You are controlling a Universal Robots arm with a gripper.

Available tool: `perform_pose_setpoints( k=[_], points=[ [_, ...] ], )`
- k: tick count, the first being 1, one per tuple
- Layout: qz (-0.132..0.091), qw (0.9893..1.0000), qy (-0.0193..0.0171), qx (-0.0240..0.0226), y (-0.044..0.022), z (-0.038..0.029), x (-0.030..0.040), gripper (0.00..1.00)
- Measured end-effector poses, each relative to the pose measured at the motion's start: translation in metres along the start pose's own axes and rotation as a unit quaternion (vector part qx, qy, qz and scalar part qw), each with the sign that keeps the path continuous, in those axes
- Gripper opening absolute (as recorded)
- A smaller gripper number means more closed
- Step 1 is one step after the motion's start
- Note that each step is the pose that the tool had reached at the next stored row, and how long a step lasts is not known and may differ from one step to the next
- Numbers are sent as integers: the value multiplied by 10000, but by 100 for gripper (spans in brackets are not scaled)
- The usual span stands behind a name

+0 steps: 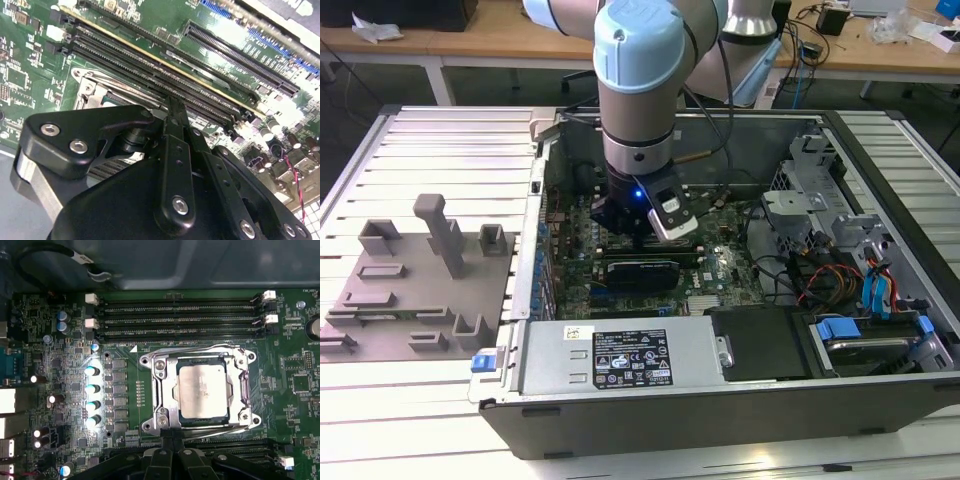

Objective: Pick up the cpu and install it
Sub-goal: 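Install the second cpu locking lever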

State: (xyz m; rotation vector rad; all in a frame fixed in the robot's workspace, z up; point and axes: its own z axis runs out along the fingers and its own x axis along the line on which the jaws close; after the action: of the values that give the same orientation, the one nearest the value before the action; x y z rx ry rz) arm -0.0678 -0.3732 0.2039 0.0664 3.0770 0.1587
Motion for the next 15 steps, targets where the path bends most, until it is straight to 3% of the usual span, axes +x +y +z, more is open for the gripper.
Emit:
perform_pose_setpoints(
  k=[4,9,15],
  points=[
    [1,10000,-4,-21,-3,-4,6,11],
    [0,10000,-4,-21,4,-76,1,11],
    [1,10000,-4,-41,-78,-87,-1,11]
  ],
)
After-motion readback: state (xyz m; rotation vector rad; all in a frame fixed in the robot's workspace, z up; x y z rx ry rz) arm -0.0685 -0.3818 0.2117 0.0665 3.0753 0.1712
